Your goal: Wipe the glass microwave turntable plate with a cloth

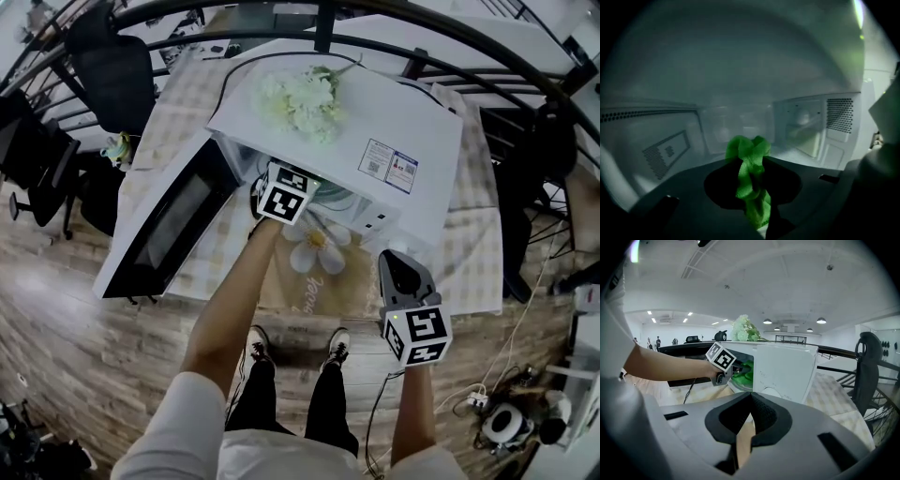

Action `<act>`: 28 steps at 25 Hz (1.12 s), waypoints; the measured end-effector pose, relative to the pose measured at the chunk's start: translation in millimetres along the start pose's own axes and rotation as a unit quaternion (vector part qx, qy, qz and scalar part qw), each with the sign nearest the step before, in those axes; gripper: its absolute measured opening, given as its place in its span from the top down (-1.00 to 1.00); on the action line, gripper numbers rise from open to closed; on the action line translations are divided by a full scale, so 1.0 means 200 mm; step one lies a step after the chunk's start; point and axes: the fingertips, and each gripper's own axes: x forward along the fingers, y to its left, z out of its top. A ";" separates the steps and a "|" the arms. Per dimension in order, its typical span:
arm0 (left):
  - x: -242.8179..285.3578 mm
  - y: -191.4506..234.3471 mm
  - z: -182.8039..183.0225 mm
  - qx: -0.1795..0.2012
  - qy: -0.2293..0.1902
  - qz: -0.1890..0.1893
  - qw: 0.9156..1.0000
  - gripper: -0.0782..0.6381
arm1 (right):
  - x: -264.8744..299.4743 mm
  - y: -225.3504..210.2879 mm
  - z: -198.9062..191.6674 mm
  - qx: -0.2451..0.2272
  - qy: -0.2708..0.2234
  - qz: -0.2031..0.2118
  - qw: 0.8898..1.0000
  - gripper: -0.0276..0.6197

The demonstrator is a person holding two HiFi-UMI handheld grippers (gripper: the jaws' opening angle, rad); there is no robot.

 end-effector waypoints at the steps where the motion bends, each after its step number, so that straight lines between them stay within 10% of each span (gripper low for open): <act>1: 0.00 0.09 -0.02 -0.007 0.006 0.024 1.000 0.52 | 0.00 0.00 -0.01 0.004 0.000 0.003 1.000 0.88; 7: 0.00 0.26 -0.22 0.049 0.094 0.059 0.993 0.52 | 0.02 0.01 -0.02 0.005 0.001 0.014 1.000 0.88; 28: -0.08 -0.47 -0.22 0.117 0.080 -0.138 0.980 0.54 | 0.06 0.12 0.09 0.018 -0.023 0.008 1.000 0.88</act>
